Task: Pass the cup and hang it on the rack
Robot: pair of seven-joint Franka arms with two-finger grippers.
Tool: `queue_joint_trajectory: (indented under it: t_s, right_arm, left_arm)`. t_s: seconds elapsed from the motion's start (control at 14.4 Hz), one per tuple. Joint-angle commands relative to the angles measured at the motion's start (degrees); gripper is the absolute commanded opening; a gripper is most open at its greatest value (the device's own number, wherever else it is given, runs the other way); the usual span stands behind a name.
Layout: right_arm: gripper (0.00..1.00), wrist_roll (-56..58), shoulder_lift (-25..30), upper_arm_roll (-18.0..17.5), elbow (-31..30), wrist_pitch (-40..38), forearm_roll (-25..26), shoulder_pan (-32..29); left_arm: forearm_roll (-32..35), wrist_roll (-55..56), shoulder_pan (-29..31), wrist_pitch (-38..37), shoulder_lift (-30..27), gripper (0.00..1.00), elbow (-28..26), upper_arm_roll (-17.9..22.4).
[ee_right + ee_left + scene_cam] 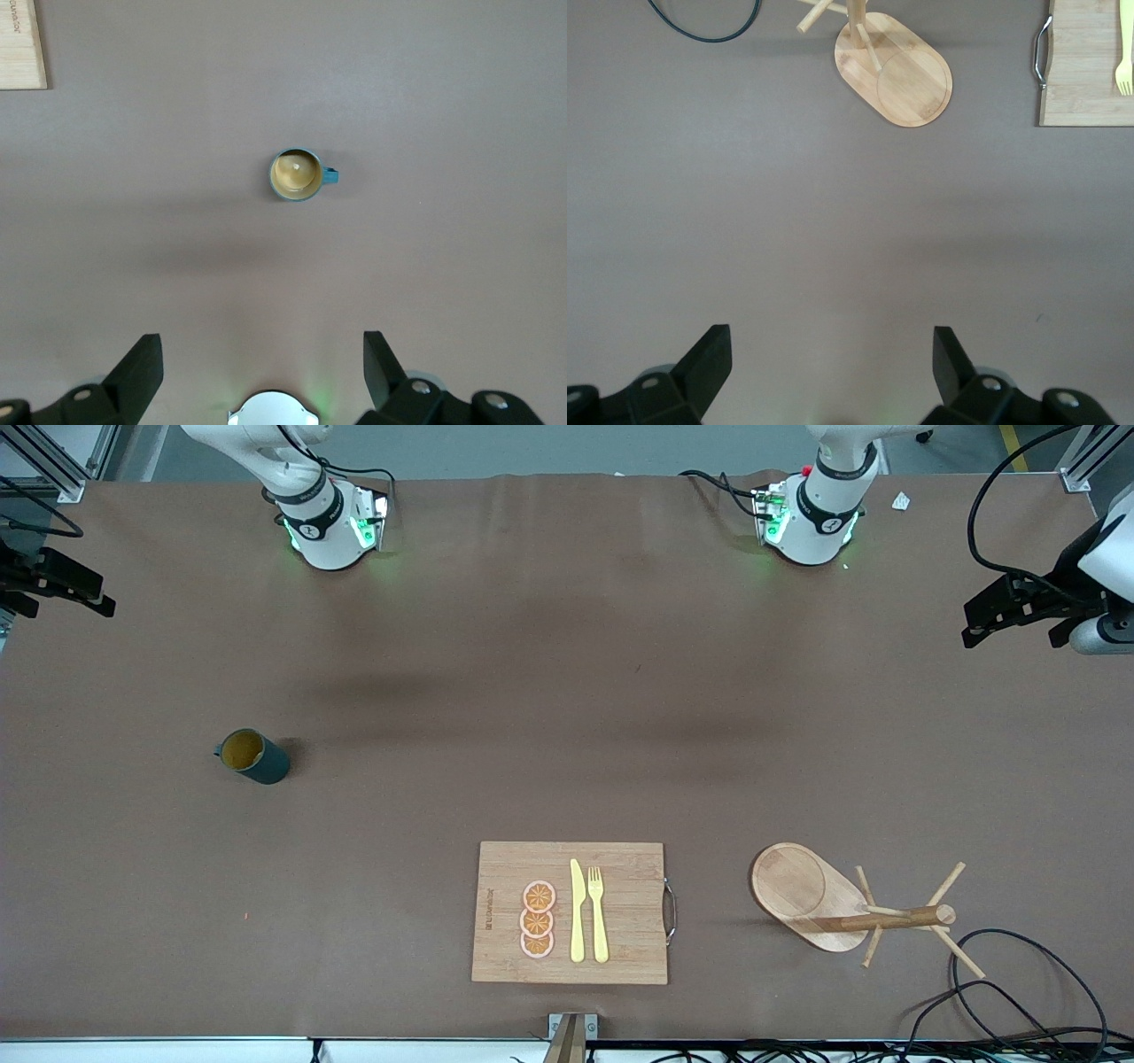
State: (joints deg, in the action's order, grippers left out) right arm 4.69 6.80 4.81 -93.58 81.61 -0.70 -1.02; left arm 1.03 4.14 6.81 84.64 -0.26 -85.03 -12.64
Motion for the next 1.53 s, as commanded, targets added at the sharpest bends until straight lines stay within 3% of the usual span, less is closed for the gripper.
queue_joint_trajectory:
  t_s: [0.0,1.46]
  right_arm:
    - [1.00,-0.6,1.6,-0.2,-1.5,0.5,0.6,0.4]
    - [1.00,-0.6,1.5,0.3,-1.6,0.6,1.4,0.8]
  left_arm:
    - [0.6,-0.5,0.2,-1.4,-0.2,1.00,0.9,-0.2]
    - [1.2,-1.2,0.9,0.0,0.5,1.00,0.2,-0.2]
